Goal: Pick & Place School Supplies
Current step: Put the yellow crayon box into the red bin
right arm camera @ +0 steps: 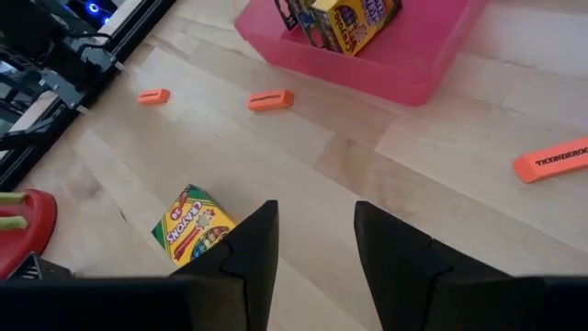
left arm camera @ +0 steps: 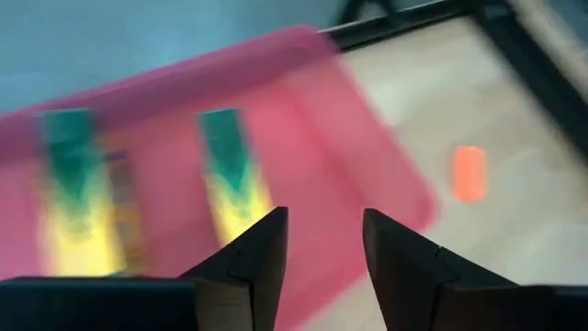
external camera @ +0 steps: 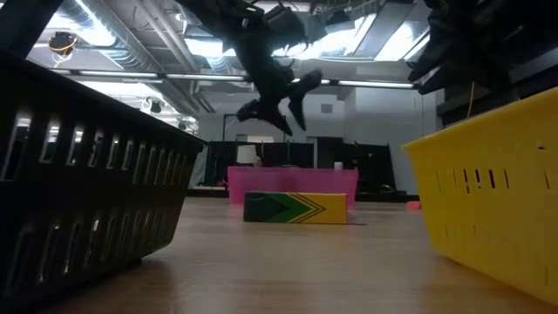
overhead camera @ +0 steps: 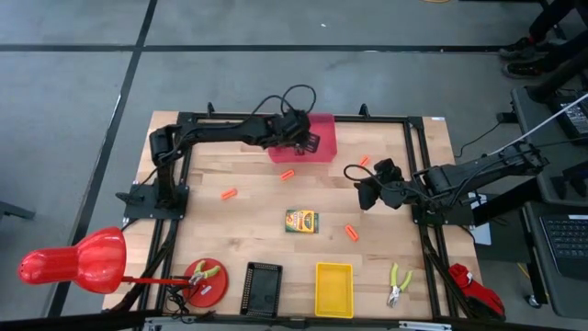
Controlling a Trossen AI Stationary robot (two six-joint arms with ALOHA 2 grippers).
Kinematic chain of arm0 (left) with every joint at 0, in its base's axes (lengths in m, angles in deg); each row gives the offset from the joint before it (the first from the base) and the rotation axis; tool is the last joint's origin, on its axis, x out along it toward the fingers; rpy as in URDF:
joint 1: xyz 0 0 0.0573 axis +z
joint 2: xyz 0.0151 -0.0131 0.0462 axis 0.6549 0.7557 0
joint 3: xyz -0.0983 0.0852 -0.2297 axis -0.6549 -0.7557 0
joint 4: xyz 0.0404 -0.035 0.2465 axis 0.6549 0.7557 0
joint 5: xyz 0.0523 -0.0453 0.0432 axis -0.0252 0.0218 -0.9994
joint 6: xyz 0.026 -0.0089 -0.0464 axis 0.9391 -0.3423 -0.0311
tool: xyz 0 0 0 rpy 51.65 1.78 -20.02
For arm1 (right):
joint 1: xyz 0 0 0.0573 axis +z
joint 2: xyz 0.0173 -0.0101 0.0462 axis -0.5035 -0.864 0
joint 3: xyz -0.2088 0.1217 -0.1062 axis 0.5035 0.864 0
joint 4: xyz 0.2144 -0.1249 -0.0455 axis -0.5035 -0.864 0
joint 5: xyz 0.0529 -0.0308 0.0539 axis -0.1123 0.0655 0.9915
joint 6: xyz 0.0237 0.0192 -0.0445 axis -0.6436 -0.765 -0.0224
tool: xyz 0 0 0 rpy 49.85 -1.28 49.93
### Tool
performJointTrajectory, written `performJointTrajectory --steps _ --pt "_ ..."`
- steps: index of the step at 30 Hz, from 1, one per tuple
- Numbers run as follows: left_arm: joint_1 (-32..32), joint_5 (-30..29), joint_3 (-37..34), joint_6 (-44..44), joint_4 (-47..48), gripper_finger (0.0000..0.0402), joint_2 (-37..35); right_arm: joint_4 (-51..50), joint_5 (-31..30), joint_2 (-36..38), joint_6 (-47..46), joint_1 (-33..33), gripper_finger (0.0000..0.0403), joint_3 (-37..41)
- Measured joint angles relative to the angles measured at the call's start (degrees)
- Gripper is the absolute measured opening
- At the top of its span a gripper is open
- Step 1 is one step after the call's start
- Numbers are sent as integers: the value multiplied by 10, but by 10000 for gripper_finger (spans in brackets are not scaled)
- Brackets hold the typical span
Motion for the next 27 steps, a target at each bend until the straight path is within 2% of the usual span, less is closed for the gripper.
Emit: performJointTrajectory --steps 2,7,14,22,27 --pt "3 7 1 -9 -15 135 5 3 -2 0 0 0 148 0" --pt "12 -17 0 -24 -14 109 6 8 -2 0 0 0 148 0" --pt "20 9 0 -10 -20 78 6 8 -2 0 0 0 148 0" --pt "43 72 0 -18 -28 95 6 34 5 0 15 -14 149 0" --pt "53 75 0 9 -14 109 2 133 48 0 57 -49 149 0"
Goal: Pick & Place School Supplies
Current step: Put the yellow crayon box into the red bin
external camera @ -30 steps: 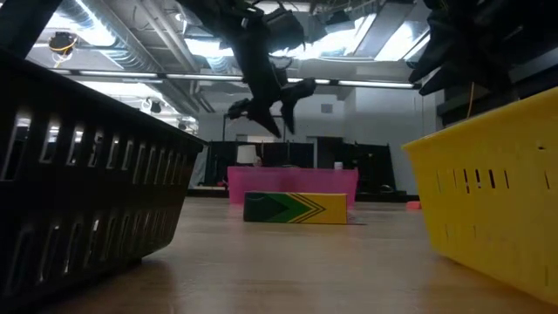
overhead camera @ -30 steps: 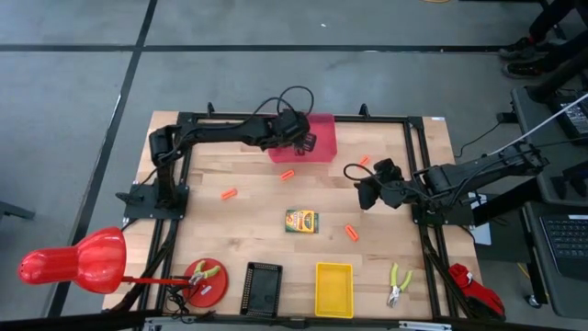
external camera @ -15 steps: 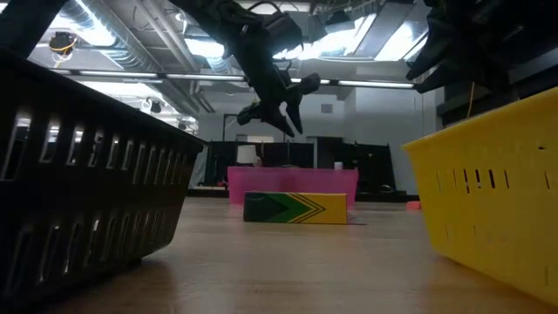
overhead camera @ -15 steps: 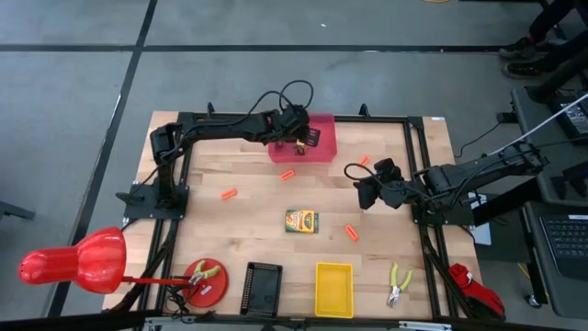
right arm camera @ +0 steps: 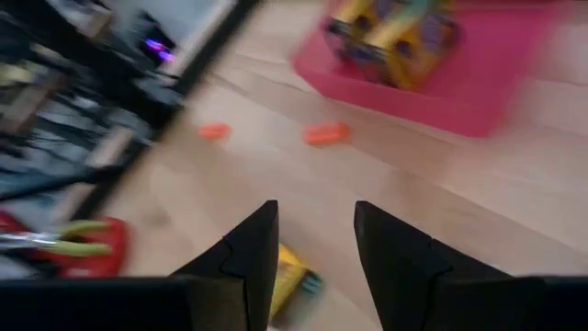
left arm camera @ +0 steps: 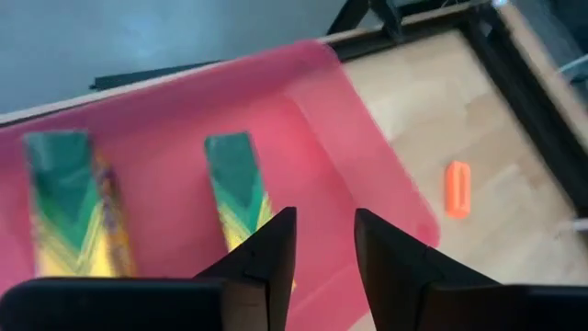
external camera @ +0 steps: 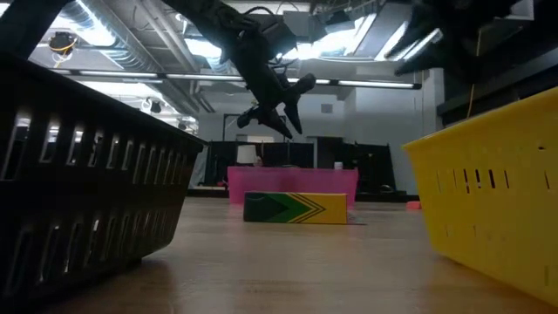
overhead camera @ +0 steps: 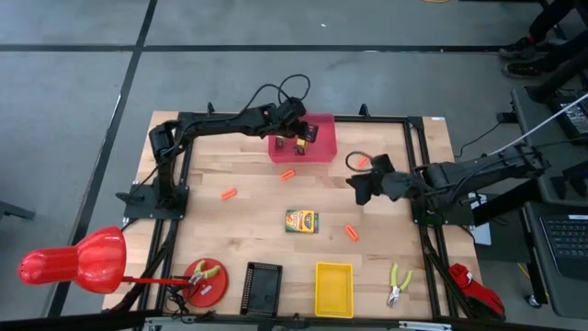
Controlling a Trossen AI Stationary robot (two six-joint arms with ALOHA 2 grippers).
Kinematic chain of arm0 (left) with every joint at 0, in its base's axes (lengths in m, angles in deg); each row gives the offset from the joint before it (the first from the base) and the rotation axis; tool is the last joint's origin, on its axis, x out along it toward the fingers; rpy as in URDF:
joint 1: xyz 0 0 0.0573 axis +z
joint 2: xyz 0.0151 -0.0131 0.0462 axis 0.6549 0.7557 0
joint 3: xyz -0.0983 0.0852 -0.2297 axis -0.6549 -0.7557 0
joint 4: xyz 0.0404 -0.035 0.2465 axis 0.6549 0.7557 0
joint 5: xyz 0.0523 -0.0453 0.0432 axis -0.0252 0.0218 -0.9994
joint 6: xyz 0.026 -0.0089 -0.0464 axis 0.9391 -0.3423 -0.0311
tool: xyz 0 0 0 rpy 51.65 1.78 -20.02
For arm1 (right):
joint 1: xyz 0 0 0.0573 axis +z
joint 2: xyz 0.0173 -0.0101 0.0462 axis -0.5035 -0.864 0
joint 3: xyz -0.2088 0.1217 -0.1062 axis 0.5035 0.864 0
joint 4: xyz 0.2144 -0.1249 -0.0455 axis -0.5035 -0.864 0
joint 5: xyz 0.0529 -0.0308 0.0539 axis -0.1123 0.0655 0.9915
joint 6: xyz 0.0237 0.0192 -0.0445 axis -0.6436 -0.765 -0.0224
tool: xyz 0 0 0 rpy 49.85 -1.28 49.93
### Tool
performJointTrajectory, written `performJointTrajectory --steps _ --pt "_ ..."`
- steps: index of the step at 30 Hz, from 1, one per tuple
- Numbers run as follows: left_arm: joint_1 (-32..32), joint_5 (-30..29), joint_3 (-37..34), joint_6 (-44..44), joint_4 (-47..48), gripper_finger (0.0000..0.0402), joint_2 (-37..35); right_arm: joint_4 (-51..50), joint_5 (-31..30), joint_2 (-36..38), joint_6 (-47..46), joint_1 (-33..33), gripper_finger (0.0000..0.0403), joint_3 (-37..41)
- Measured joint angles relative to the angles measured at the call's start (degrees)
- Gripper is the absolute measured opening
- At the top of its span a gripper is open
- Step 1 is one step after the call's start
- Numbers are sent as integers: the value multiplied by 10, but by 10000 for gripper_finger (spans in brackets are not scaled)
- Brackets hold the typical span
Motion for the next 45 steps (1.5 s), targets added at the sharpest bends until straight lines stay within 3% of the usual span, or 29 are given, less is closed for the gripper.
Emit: performJointTrajectory --steps 4,10,16,20,29,45 --pt "11 -37 0 27 33 111 -28 90 71 -3 42 -61 149 0" --pt "34 -97 0 85 124 112 -93 105 150 -41 92 -193 149 0" --pt "45 -141 0 121 213 112 -155 168 255 -147 134 -291 149 -4" --pt "40 -159 0 123 247 112 -187 161 301 -232 164 -333 149 -63" --pt "19 -211 0 112 331 112 -245 6 274 -378 290 -396 119 -244" --pt "-3 -268 0 92 352 112 -339 -30 325 -495 306 -433 79 -315"
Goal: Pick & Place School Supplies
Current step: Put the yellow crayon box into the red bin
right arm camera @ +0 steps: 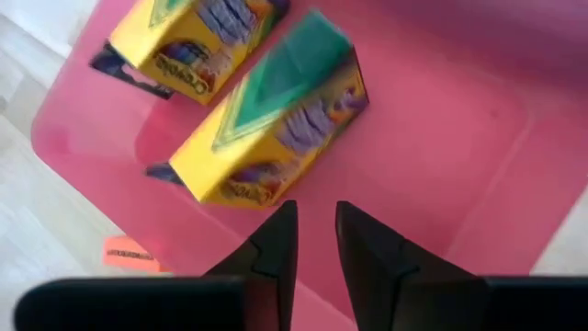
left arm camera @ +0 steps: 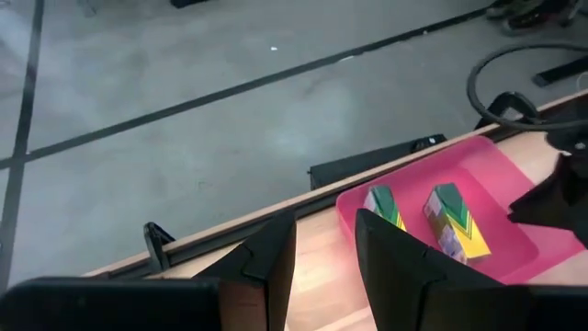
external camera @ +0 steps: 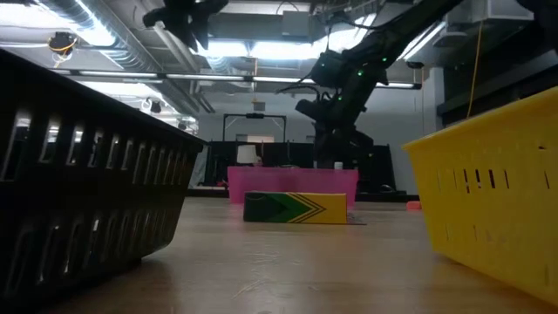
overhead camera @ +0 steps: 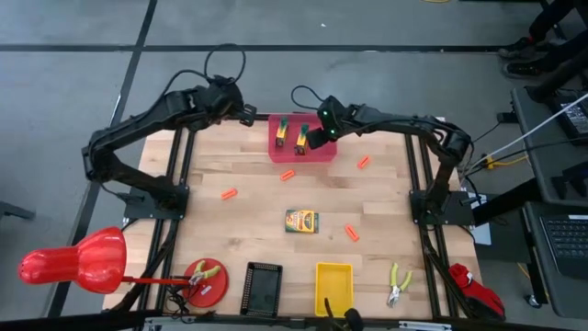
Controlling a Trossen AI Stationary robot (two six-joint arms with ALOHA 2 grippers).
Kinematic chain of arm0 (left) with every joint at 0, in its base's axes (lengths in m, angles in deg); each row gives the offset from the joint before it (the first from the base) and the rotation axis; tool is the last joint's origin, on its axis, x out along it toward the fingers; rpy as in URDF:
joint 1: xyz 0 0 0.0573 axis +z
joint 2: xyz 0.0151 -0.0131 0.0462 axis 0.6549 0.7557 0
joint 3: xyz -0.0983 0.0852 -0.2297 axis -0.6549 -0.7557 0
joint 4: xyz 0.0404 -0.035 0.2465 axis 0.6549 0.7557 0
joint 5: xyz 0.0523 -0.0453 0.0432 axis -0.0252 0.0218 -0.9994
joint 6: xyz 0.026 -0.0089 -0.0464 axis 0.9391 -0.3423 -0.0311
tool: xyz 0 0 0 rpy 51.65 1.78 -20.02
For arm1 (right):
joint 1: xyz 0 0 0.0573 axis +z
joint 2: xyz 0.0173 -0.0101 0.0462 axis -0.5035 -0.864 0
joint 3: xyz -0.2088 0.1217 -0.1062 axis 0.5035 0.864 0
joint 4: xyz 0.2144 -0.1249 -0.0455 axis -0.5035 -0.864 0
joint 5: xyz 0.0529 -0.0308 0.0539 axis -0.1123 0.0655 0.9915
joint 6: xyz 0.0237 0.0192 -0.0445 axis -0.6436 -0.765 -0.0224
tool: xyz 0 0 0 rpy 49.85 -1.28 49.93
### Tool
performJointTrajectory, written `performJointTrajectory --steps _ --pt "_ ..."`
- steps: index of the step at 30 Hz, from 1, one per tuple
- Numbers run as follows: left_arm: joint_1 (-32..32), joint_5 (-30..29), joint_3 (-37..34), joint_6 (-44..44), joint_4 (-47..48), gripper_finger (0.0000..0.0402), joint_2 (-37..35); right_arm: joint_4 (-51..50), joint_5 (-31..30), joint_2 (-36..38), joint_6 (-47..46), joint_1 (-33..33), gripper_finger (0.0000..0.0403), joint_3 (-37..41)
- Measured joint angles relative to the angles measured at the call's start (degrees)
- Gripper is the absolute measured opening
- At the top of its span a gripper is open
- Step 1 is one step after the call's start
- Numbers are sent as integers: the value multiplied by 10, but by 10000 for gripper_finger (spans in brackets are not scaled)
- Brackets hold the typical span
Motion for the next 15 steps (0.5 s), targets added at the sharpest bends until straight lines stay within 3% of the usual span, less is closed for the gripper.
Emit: performJointTrajectory --steps 15 --pt "-38 0 0 0 7 112 -20 -79 -9 -96 -20 0 32 -119"
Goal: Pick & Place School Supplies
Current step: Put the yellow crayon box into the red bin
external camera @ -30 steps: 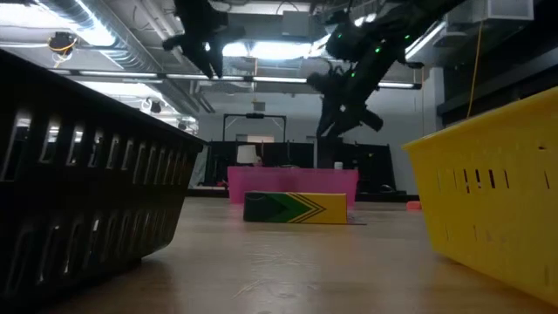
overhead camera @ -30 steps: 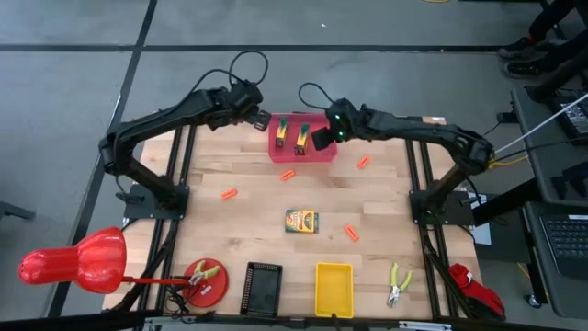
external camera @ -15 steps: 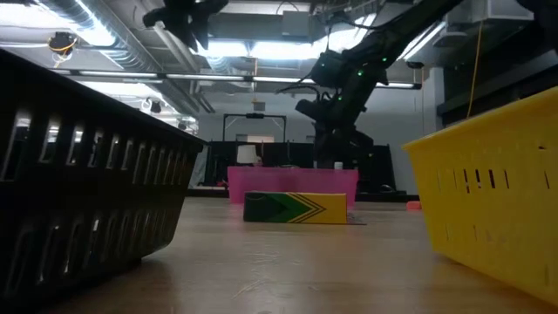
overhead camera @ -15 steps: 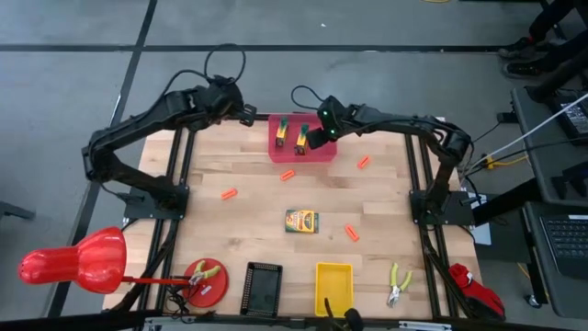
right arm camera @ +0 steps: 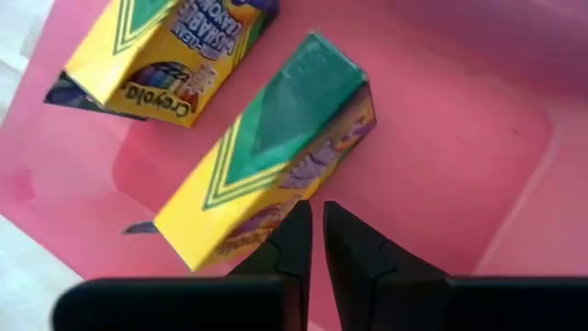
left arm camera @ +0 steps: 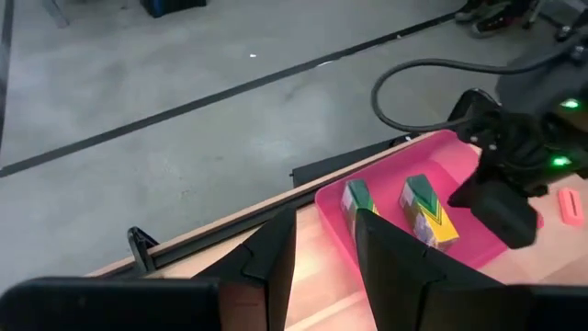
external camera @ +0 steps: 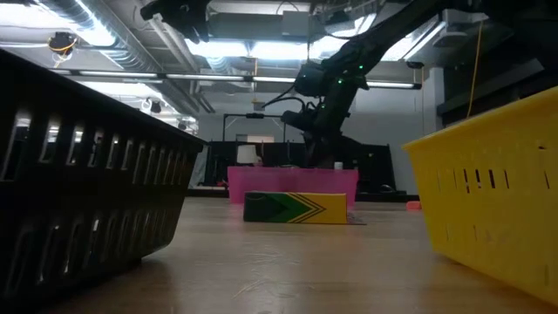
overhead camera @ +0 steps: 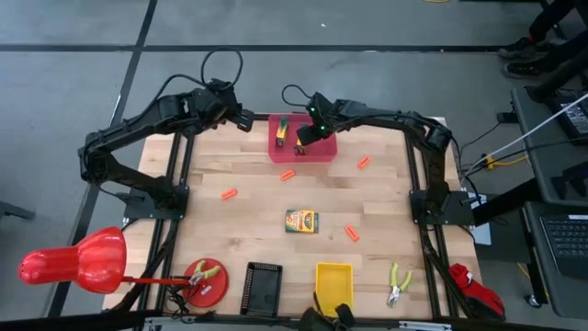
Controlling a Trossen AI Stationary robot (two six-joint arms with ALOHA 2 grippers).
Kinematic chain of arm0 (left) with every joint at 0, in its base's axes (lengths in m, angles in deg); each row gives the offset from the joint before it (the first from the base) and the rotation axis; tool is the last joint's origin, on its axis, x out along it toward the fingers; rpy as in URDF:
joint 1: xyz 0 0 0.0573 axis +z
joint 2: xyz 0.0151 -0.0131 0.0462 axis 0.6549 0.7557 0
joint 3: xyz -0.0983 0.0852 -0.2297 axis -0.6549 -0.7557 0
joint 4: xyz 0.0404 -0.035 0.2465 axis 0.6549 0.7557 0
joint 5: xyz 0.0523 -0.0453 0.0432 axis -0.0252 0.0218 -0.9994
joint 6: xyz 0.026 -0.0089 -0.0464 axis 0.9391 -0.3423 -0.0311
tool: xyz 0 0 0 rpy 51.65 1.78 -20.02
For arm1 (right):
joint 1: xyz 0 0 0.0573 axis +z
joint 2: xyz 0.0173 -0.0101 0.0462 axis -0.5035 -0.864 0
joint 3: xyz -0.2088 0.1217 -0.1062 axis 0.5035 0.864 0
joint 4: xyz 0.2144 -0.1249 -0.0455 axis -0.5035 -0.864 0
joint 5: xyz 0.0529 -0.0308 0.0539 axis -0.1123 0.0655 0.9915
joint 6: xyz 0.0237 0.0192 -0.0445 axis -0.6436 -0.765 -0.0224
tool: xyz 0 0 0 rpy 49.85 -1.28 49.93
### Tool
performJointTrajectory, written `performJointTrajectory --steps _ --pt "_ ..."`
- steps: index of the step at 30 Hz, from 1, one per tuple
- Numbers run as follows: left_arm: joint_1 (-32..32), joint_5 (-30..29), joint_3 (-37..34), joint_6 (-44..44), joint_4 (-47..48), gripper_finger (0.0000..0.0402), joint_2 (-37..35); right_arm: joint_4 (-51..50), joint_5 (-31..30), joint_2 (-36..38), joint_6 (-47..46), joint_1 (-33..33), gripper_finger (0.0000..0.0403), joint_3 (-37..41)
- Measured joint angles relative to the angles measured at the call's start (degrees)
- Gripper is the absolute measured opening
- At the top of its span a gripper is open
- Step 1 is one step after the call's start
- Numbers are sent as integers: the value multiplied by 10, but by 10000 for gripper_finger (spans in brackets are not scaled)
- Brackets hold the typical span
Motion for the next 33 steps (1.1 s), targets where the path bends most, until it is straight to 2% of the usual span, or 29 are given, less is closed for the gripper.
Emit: performJointTrajectory --steps 9,15,23,33 --pt "-23 -10 0 -4 12 112 -8 -14 0 -8 0 -1 4 -7" --pt "-30 -21 0 -5 12 112 -26 -10 2 -15 -7 -1 4 -8" --pt "-31 -23 0 -14 12 112 -51 30 43 -37 -32 19 4 -7" --pt "-50 -23 0 -24 12 112 -57 34 20 -36 -43 25 3 -7"
